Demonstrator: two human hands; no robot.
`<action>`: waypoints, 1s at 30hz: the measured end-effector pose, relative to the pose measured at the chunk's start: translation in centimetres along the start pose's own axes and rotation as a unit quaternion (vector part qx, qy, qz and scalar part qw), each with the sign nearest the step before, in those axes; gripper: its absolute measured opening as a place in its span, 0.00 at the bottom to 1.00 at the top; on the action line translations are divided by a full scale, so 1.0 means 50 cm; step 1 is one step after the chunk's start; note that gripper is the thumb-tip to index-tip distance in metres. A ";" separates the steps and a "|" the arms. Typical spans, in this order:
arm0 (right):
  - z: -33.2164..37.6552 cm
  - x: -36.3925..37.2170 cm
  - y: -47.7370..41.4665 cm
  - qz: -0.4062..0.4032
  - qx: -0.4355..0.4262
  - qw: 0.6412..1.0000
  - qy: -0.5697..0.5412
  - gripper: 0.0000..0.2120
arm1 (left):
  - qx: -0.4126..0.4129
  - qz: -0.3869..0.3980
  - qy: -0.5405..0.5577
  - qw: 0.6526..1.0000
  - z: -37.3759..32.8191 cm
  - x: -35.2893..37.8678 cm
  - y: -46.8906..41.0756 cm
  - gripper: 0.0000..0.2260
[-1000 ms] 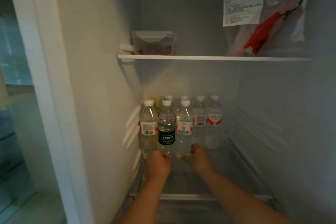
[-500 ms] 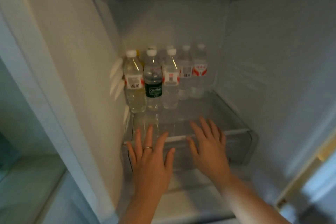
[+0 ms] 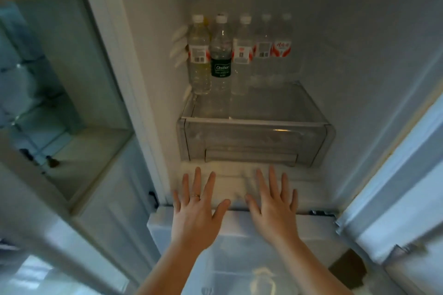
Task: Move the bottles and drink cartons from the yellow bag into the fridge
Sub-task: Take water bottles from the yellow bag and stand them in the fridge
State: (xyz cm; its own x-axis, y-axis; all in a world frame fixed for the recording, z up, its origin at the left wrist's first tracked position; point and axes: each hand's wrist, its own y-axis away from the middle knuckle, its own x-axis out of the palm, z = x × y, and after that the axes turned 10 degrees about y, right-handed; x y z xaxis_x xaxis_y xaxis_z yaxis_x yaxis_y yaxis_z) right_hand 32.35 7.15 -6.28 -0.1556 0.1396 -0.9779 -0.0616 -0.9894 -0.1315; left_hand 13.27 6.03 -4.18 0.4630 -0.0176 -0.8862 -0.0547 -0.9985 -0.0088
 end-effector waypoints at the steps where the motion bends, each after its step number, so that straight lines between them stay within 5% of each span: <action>1: -0.003 0.000 0.024 0.012 -0.014 1.000 -0.003 0.36 | -0.015 -0.004 -0.001 1.000 0.000 0.008 0.029 0.35; 22: 0.011 -0.016 0.485 0.157 -0.277 0.947 -0.035 0.32 | -0.247 -0.054 0.016 0.967 -0.008 0.095 0.627 0.34; 30: -0.043 -0.034 0.661 0.161 -0.305 0.938 -0.030 0.36 | -0.276 -0.066 0.004 0.959 -0.056 0.146 0.825 0.31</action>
State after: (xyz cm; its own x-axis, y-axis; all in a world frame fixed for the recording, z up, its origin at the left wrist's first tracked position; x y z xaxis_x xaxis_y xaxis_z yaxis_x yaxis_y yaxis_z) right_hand 32.72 -25.86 -9.30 -0.1253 -0.1855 -0.9746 0.5713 -0.8167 0.0820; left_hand 16.89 -35.45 -9.73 0.4405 0.1137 -0.8905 0.4814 -0.8672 0.1274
